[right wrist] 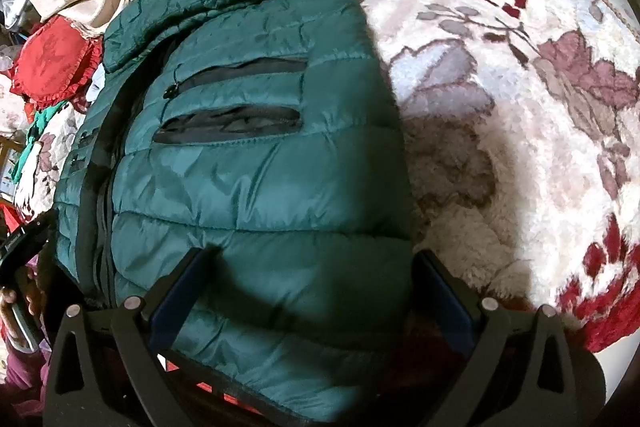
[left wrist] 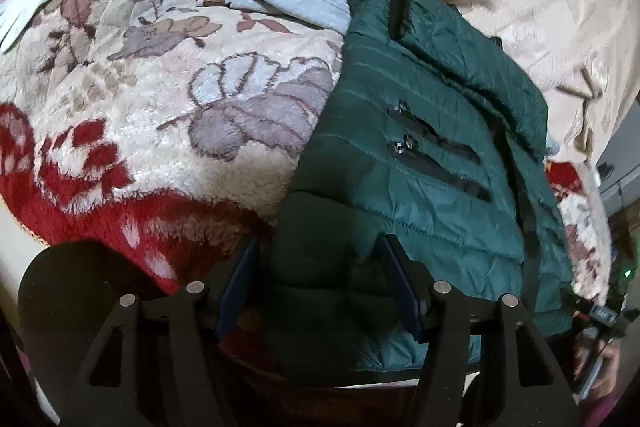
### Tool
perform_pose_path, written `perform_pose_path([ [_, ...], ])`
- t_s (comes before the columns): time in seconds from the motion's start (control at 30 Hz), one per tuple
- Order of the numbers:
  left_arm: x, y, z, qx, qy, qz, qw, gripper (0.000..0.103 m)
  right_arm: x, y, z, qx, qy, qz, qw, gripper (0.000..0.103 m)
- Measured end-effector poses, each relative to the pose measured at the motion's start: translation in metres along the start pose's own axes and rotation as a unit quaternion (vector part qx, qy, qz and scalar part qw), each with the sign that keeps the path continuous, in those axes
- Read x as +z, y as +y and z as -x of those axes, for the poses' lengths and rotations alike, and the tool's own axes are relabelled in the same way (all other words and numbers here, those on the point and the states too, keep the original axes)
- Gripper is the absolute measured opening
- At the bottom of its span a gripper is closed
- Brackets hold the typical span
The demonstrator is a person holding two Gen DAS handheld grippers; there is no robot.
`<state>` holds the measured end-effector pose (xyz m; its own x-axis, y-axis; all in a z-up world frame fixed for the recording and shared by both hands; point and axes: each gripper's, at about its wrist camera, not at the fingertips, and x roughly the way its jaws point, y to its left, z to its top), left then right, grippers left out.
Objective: Fold large clothes
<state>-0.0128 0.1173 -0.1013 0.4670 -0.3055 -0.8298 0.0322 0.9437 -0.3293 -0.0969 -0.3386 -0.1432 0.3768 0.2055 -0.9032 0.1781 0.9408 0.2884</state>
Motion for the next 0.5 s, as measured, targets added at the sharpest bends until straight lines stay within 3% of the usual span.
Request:
perform_pose_path([
  [0.13,-0.007,-0.013,-0.008,0.000,0.015,-0.024,0.9996,0.045,0.000,0.001,0.000,0.008,0.003,0.002,1.000,0.103],
  [0.2,-0.007,-0.015,-0.008,0.000,0.015,-0.026,0.9995,0.045,-0.001,0.002,0.000,0.033,0.013,0.001,0.999,0.103],
  [0.5,-0.009,-0.016,-0.010,0.009,0.012,-0.029,0.9995,0.045,-0.003,0.004,0.005,0.048,-0.004,-0.002,0.999,0.088],
])
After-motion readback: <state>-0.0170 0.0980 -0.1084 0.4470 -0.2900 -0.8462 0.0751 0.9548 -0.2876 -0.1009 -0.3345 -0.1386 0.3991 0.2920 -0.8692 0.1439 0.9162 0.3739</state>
